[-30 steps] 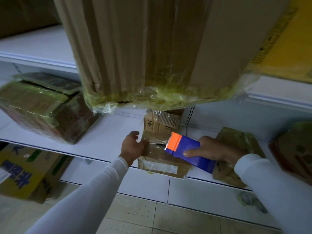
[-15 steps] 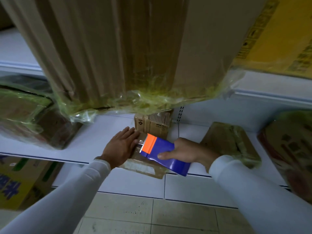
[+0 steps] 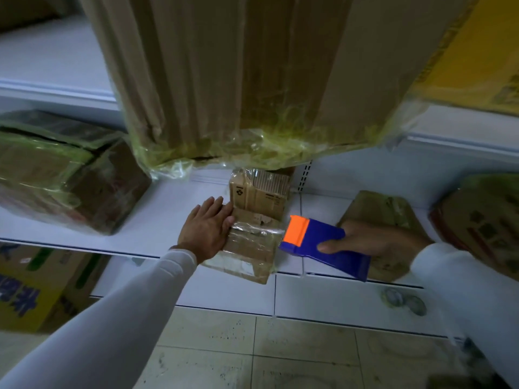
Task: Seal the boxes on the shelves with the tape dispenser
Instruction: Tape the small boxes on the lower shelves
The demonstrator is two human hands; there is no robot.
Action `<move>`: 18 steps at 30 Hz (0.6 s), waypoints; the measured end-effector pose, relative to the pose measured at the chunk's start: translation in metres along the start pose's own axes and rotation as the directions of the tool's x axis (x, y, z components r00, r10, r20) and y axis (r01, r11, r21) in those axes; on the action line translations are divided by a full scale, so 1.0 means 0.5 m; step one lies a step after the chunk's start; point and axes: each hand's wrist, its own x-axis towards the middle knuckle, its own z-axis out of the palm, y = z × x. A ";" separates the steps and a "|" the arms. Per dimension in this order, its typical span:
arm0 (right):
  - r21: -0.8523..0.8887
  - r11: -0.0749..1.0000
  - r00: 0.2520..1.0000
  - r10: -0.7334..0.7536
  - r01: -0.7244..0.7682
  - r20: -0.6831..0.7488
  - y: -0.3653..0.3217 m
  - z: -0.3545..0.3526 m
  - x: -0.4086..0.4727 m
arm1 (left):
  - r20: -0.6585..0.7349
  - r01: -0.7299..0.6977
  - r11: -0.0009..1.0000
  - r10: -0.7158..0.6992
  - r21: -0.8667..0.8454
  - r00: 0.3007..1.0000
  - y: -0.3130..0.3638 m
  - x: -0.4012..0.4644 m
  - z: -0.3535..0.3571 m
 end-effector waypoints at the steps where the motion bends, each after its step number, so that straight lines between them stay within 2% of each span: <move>1: 0.016 1.000 1.000 0.010 -0.010 0.014 0.012 0.000 -0.004 | 0.002 -0.011 1.000 0.011 0.002 1.000 -0.001 -0.001 -0.002; 6: 0.048 0.997 0.998 0.058 -0.058 -0.016 0.051 0.070 0.021 | 0.034 -0.045 0.998 0.043 0.052 0.998 0.005 -0.010 -0.008; 9: 0.131 0.990 0.999 0.045 -0.045 0.003 0.074 0.095 0.024 | -0.006 -0.083 0.990 0.084 0.118 0.996 0.023 -0.010 -0.022; 10: 0.149 0.988 0.999 0.046 -0.045 0.001 0.077 0.098 0.025 | -0.031 -0.152 0.984 0.156 0.093 0.987 0.041 -0.009 -0.029; 13: 0.154 0.987 0.999 0.036 -0.038 0.014 0.069 0.110 0.035 | -0.066 -0.339 0.932 0.333 -0.126 0.941 0.105 -0.008 -0.029; 18: 0.166 0.986 0.999 -0.004 -0.002 0.039 0.055 0.109 0.022 | -0.012 -0.287 0.958 0.287 -0.002 0.958 0.115 -0.004 0.017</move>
